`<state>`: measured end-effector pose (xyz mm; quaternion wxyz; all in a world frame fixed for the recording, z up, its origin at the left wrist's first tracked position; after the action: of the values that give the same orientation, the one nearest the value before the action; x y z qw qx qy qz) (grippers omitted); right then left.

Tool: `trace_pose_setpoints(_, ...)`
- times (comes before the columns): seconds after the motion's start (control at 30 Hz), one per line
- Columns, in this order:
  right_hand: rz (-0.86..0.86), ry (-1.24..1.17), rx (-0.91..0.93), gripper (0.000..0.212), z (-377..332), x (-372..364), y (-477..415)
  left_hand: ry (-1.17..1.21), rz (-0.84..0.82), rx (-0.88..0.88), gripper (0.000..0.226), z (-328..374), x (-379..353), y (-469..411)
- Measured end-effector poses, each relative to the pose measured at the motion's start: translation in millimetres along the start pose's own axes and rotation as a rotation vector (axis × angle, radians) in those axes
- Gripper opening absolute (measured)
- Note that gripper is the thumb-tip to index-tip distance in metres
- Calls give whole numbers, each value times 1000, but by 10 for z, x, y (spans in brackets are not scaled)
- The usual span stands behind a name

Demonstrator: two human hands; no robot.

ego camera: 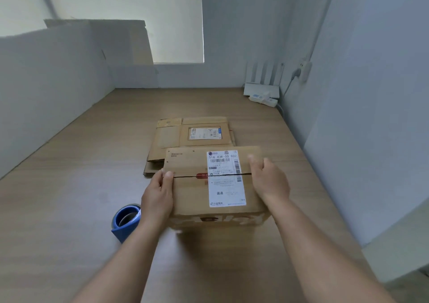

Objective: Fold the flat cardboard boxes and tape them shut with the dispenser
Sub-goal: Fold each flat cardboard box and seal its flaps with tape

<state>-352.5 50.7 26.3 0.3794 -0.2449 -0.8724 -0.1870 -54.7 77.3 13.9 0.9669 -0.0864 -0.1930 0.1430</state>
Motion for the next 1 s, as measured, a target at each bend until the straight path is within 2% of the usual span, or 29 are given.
trace_pose_setpoints(0.03, 86, -73, 51, 47, -30, 121, 28, 22, 38, -34, 26, 59, 15, 16)
trace_pose_setpoints(0.13, 257, -344, 184, 50, -54, 447, 142, 76, 119, -98, 54, 246, 35, 43)
trace_pose_setpoints(0.2, 298, -440, 235, 59, -30, 569, 173, 126, 110, -107, 60, 323, -40, 35)
trace_pose_setpoints(0.27, 276, -423, 210, 56, 36, 569, 135, 99, 53, -106, 55, 380, -138, 31)
trace_pose_setpoints(0.33, 185, -314, 143, 48, 158, 453, 40, 89, 11, -39, 36, 333, -221, 37)
trace_pose_setpoints(0.4, 2, -289, 58, 42, 296, 282, -33, 111, -14, 19, 28, 285, -262, 73)
trace_pose_setpoints(0.5, -196, -502, 89, 18, 239, 230, 5, 201, 6, 28, 24, 266, -279, 122)
trace_pose_setpoints(0.57, -341, -724, 69, 13, 173, 240, 22, 351, -1, 62, 22, 221, -309, 149)
trace_pose_setpoints(0.6, -425, -816, 33, 18, 155, 236, 18, 459, -22, 104, 27, 180, -332, 151)
trace_pose_setpoints(0.63, -503, -870, -16, 27, 161, 232, 7, 542, -38, 165, 44, 126, -334, 145)
trace_pose_setpoints(0.7, -568, -840, -79, 47, 198, 261, -38, 596, -91, 260, 88, 21, -314, 119)
trace_pose_setpoints(0.73, -568, -783, -71, 51, 210, 270, -80, 597, -111, 288, 96, -33, -308, 112)
trace_pose_setpoints(0.77, -568, -728, -51, 51, 188, 274, -79, 586, -131, 289, 89, -47, -315, 109)
trace_pose_setpoints(0.83, -578, -601, -11, 46, 168, 207, -75, 554, -157, 199, 45, -12, -315, 68)
trace_pose_setpoints(0.87, -593, -563, 3, 35, 169, 155, -82, 531, -171, 167, 30, -1, -315, 55)
trace_pose_setpoints(0.9, -610, -552, 4, 23, 170, 125, -63, 514, -180, 131, 28, 17, -306, 38)
trace_pose_setpoints(0.93, -610, -556, 18, 23, 189, 99, -68, 520, -176, 102, 31, 30, -280, 20)
trace_pose_setpoints(1.0, -573, -564, 38, 36, 239, 82, -80, 562, -156, 99, 35, 51, -231, 26)
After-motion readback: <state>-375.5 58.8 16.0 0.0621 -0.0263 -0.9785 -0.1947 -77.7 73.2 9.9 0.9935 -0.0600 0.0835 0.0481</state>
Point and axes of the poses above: each hand's wrist, its own y-axis away from the middle knuckle, its own x-axis out of the back of the hand, z = x × y, the point moved 9 cm from there along -y, towards the middle knuckle, and after that the axes turned 15 degrees about -x, right-handed, at the moved point
